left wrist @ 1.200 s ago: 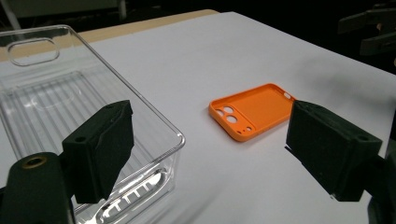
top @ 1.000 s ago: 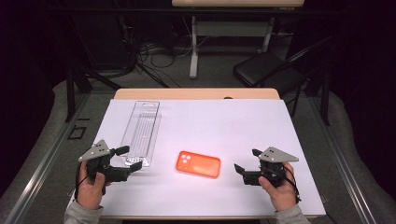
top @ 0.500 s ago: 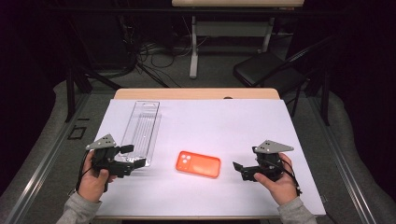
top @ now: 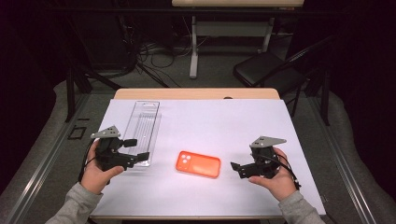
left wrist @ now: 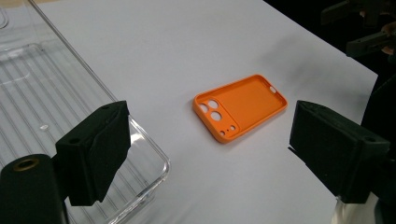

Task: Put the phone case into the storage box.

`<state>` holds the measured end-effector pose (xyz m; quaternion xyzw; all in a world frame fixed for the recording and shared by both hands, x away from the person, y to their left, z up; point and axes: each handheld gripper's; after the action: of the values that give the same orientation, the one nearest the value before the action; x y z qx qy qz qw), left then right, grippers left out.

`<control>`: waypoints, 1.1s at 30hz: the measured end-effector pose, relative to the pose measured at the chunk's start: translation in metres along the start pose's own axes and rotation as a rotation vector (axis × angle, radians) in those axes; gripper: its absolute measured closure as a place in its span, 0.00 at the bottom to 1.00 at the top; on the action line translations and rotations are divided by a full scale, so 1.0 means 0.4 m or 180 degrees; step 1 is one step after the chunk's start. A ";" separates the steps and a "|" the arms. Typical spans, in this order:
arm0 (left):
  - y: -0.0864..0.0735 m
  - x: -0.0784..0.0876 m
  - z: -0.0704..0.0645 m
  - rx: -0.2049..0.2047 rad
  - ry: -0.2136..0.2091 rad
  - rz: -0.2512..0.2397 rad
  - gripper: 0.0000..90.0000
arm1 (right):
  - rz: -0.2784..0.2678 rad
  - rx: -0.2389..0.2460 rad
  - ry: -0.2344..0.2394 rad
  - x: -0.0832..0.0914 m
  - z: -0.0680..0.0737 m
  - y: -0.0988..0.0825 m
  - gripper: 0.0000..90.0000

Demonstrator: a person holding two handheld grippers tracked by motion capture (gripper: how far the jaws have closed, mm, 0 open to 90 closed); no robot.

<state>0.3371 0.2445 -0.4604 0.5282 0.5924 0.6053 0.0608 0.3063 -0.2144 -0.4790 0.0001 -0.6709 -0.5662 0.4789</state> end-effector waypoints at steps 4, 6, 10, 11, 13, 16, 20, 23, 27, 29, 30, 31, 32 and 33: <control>0.022 -0.003 0.000 -0.0005 0.0023 0.0003 0.15 | 0.0074 0.0013 0.0006 -0.002 0.003 0.022 0.03; 0.031 -0.005 0.001 -0.0015 0.0028 0.0019 0.15 | 0.0086 0.0018 0.0002 -0.004 0.002 0.026 0.03; 0.047 -0.010 -0.002 -0.0035 0.0005 0.0042 0.16 | 0.0124 0.0018 0.0002 -0.013 -0.002 0.044 0.06; 0.050 -0.011 -0.003 -0.0041 0.0009 0.0030 0.16 | 0.0124 0.0018 0.0002 -0.013 -0.002 0.044 0.06; 0.057 -0.014 -0.002 -0.0048 0.0004 0.0027 0.17 | 0.0161 0.0011 0.0004 -0.016 -0.004 0.051 0.06; 0.066 -0.017 -0.001 -0.0040 0.0009 0.0019 0.17 | 0.0186 0.0013 0.0022 -0.026 -0.005 0.064 0.08; 0.081 -0.022 -0.001 -0.0049 0.0020 0.0034 0.17 | 0.0254 0.0020 0.0040 -0.035 -0.005 0.079 0.08; 0.095 -0.025 -0.001 -0.0058 0.0026 0.0017 0.17 | 0.0277 0.0043 0.0034 -0.041 -0.005 0.086 0.09; 0.115 -0.032 -0.001 -0.0065 0.0030 0.0027 0.17 | 0.0311 0.0092 0.0036 -0.056 -0.001 0.104 0.10; 0.124 -0.038 0.000 -0.0072 0.0035 0.0033 0.17 | 0.0324 0.0093 0.0042 -0.061 0.001 0.112 0.10; 0.128 -0.041 0.000 -0.0069 0.0046 0.0042 0.17 | 0.0325 0.0105 0.0044 -0.064 0.001 0.115 0.11; 0.131 -0.045 0.001 -0.0066 0.0048 0.0050 0.17 | 0.0328 0.0109 0.0051 -0.067 0.001 0.118 0.12; 0.135 -0.048 0.001 -0.0069 0.0037 0.0061 0.17 | 0.0328 0.0109 0.0051 -0.067 0.001 0.118 0.12; 0.139 -0.052 0.002 -0.0077 0.0040 0.0070 0.17 | 0.0345 0.0113 0.0051 -0.074 0.001 0.122 0.13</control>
<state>0.3773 0.2142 -0.4291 0.5301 0.5795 0.6165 0.0567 0.3485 -0.1805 -0.4608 -0.0232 -0.6759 -0.5275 0.5141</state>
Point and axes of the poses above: each handheld gripper's, and its own axes: x roughly backward along the jaws, y roughly out of its top, z roughly to its left, and after that the axes turned 3 degrees about y, right-handed
